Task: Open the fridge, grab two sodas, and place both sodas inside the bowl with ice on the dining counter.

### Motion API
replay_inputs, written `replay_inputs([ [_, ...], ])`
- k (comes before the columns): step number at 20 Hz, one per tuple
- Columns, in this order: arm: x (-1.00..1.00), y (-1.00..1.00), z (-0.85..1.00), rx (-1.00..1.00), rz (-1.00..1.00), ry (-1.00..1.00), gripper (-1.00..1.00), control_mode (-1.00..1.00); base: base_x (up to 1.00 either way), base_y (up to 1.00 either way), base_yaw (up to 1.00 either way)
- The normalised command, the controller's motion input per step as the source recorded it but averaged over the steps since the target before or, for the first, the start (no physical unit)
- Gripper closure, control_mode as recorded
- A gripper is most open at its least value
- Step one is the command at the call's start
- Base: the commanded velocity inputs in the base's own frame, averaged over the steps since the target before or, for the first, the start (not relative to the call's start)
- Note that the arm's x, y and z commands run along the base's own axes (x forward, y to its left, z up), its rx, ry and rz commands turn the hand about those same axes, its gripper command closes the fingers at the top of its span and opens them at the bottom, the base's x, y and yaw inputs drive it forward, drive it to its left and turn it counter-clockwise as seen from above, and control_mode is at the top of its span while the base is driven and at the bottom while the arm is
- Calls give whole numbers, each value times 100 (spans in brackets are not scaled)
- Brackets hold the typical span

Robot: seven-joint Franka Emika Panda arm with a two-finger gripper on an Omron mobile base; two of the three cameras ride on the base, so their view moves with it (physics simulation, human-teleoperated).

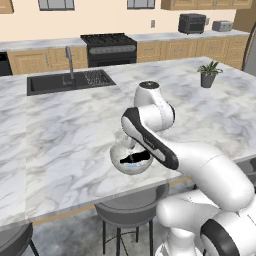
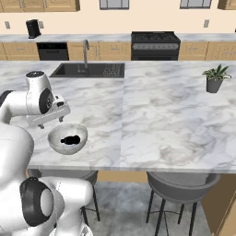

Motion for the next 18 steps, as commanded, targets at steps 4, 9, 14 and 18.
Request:
replay_inputs([
  [4, -84, -57, 38, 1, -8, -8, -100, -100, 0, 0, 0],
  [9, -88, -51, 37, 0, -13, -8, -100, -100, 0, 0, 0],
  [14, -76, -59, 43, 0, -22, -3, -100, -100, 0, 0, 0],
  [18, -50, -67, 47, 0, -24, 0, -100, -100, 0, 0, 0],
])
